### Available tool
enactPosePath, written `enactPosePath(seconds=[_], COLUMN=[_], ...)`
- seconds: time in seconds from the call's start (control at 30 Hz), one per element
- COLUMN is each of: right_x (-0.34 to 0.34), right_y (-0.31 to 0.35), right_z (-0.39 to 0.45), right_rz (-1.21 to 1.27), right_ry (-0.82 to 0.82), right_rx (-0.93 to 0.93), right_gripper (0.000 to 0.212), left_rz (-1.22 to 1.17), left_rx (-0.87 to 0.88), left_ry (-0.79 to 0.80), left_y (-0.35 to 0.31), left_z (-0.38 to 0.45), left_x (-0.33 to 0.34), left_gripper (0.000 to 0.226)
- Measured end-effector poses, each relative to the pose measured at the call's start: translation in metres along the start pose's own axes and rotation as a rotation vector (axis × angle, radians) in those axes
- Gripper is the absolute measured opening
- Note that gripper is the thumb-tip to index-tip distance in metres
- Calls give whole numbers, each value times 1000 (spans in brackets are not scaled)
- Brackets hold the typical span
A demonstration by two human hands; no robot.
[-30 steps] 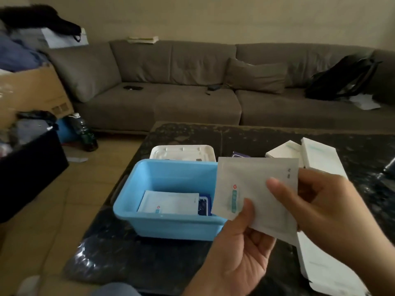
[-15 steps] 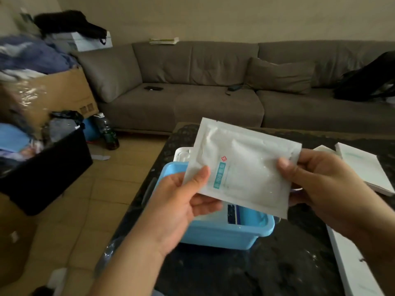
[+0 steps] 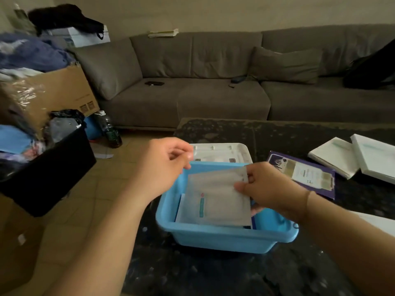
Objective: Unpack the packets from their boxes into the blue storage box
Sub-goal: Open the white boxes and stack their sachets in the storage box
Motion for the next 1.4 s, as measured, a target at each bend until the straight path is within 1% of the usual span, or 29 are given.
enactPosePath(seconds=[0.1, 0.17, 0.2, 0.23, 0.3, 0.4, 0.47, 0.5, 0.53, 0.6, 0.63, 0.7, 0.77, 0.83, 0.93, 1.0, 1.2, 1.3, 1.4], right_x=[20, 27, 28, 29, 28, 21, 17, 16, 17, 26, 33, 44, 50, 51, 51, 52, 53, 56, 56], right_y=[-7, -13, -15, -17, -18, -10, -5, -4, -3, -5, -6, -10, -12, -14, -16, -17, -19, -24, -25], right_z=[13, 20, 23, 26, 29, 24, 17, 14, 11, 9, 8, 8, 11, 14, 16, 17, 16, 16, 17], right_rz=[24, 13, -27, -97, -264, -495, -634, -698, -777, -924, -951, -939, -918, -900, -874, -868, -860, -862, -851], right_ry=[47, 58, 51, 38, 4, -39, -36, -30, -20, 59, 108, 199, 239, 247, 232, 238, 280, 332, 340], right_rx=[53, 70, 74, 70, 45, -19, -66, -80, -98, -114, -113, -92, -92, -98, -112, -122, -143, -131, -122], right_gripper=[12, 8, 10, 17, 37, 58, 62, 57, 48, 24, 20, 28, 30, 38, 40, 40, 40, 41, 41], left_rz=[133, 340, 453, 556, 697, 790, 831, 851, 870, 892, 887, 852, 825, 817, 832, 871, 867, 853, 860], left_rx=[-24, 1, 15, 23, 8, -63, -80, -80, -77, -63, -50, -23, -27, -60, -62, -44, -93, -120, -162], left_ry=[248, 402, 481, 558, 688, 793, 811, 811, 808, 796, 787, 772, 774, 788, 767, 750, 755, 761, 741], left_y=[8, 15, 18, 22, 29, 39, 43, 44, 45, 47, 46, 45, 45, 49, 52, 54, 55, 58, 65], left_z=[9, 10, 8, 6, 0, -8, -11, -12, -12, -10, -9, -8, -7, -5, -3, -5, -8, -7, -3], left_x=[34, 55, 65, 74, 90, 101, 101, 101, 100, 100, 102, 109, 113, 114, 115, 117, 115, 114, 114], left_gripper=[13, 15, 20, 26, 37, 56, 60, 58, 53, 41, 36, 32, 33, 29, 16, 12, 14, 19, 26])
Point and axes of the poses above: each hand's wrist, its own z-axis towards the middle knuckle, its own x-axis out of the palm, y = z × x, the point moved 8 cm from there along z, towards the middle knuckle, and after that the axes turned 4 degrees about -z, right-handed, at the moved point
